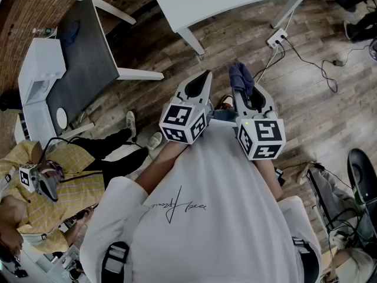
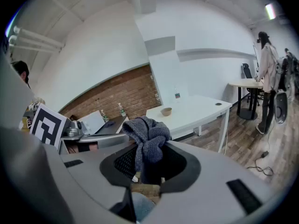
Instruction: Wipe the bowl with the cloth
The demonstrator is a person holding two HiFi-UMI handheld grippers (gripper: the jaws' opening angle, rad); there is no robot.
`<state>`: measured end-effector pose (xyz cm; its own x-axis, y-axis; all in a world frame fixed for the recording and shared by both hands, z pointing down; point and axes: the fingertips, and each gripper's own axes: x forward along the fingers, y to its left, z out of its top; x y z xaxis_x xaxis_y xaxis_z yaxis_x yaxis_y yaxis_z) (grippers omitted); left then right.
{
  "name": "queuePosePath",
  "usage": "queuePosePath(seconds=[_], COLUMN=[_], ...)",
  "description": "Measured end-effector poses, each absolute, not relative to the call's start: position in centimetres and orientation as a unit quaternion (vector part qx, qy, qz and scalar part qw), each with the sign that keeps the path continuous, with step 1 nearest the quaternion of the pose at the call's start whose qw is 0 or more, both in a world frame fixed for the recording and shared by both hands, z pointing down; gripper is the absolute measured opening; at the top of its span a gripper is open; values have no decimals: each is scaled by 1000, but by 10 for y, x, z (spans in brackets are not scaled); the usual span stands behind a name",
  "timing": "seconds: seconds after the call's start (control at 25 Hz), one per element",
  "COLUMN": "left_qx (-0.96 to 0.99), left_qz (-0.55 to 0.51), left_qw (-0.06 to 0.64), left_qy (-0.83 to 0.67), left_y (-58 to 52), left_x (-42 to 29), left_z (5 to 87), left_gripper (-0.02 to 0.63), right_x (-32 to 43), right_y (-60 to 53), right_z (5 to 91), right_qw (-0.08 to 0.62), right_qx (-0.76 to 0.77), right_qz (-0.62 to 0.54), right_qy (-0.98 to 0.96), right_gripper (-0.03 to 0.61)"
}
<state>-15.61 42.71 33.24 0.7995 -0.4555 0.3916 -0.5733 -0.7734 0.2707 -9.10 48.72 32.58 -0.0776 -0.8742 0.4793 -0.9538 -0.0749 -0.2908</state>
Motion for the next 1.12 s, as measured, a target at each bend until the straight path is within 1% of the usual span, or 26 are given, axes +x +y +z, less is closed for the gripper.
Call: queuePosePath(seconds=[0.4, 0.68, 0.88, 1.12], left_qx=[922, 911, 900, 896], left_qz=[153, 156, 148, 143], left_qw=[190, 182, 197, 217], left_qy=[-299, -337, -360, -360], left_y=[422, 421, 414, 387], left_x=[-161, -179, -189, -167], left_z=[327, 329, 334, 340], left_gripper=[-5, -5, -5, -6], right_x=[-91, -47, -17, -25], right_y=[471, 469, 461, 441], right_z=[319, 313, 307, 305], right_qw=[67, 9, 40, 33], right_qx=[656, 662, 661, 643], right_qz=[283, 286, 261, 280], right_qy=[-696, -693, -703, -712], right_gripper=[109, 110, 110, 110])
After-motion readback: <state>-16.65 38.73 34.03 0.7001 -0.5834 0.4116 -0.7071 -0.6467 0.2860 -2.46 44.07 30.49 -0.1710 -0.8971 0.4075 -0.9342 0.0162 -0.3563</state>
